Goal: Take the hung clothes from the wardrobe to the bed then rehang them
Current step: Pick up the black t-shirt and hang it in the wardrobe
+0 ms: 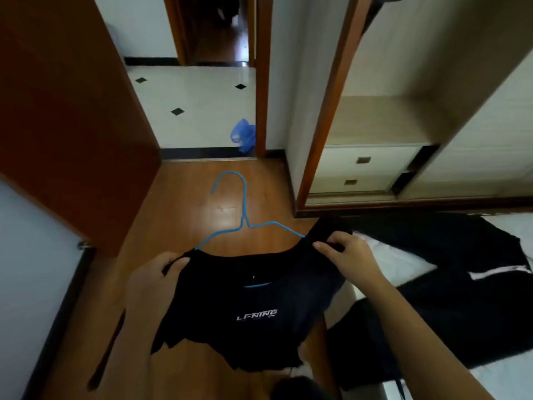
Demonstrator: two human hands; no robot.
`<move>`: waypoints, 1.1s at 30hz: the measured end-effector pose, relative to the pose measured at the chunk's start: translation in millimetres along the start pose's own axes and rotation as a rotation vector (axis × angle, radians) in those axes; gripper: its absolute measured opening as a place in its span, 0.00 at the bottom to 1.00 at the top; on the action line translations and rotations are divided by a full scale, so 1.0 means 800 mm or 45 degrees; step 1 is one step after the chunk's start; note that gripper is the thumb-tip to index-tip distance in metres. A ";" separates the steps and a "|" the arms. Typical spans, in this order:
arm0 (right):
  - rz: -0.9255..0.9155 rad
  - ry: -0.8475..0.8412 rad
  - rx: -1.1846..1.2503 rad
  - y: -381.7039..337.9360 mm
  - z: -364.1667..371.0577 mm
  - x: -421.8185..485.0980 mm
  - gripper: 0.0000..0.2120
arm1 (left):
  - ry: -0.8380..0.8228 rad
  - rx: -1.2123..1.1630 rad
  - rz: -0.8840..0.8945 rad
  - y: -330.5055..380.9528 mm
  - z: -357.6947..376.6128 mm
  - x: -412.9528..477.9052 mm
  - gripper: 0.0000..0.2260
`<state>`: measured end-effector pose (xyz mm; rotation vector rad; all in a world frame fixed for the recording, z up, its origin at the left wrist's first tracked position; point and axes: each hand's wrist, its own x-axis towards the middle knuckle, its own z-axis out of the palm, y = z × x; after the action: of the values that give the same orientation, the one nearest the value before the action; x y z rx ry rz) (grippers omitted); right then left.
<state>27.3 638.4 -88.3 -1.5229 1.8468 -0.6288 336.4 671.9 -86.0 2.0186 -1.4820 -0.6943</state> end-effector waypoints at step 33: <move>0.688 0.821 0.159 0.133 -0.234 0.551 0.06 | -0.656 0.027 0.719 0.457 0.352 0.613 0.06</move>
<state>-230.5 222.2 -119.6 -0.7073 2.4997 -1.0127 24.3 75.1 -84.4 1.3644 -2.2284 -0.9848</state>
